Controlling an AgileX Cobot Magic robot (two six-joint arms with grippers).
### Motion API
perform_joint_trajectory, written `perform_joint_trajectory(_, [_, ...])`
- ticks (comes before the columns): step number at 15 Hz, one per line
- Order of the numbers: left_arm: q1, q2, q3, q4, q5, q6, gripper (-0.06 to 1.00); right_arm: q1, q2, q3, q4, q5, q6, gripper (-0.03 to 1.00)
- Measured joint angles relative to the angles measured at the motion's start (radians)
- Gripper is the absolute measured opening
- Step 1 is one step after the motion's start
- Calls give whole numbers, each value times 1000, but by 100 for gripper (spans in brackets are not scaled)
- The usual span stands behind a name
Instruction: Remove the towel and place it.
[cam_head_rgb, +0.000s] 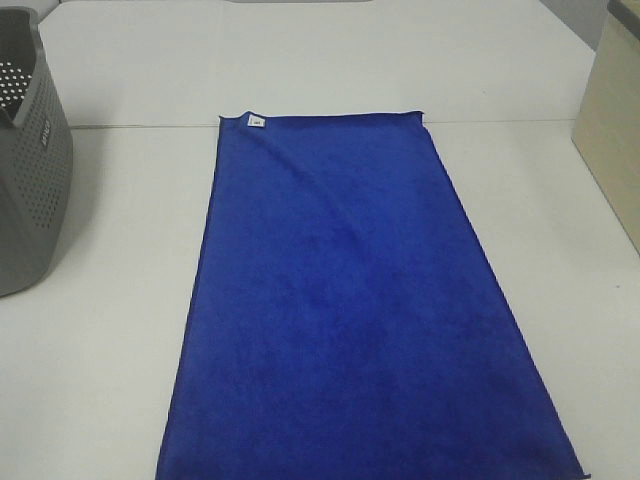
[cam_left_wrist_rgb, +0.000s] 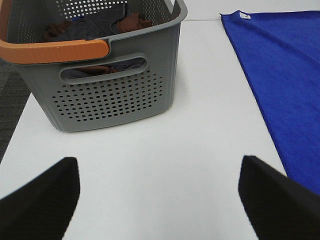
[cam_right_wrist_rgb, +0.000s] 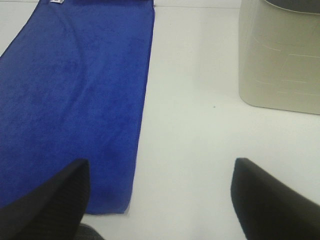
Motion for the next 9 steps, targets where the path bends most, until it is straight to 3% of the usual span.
perform_joint_trajectory(9, [0, 0, 0, -4, 0, 0, 80, 0, 0, 0, 0, 0, 5, 76])
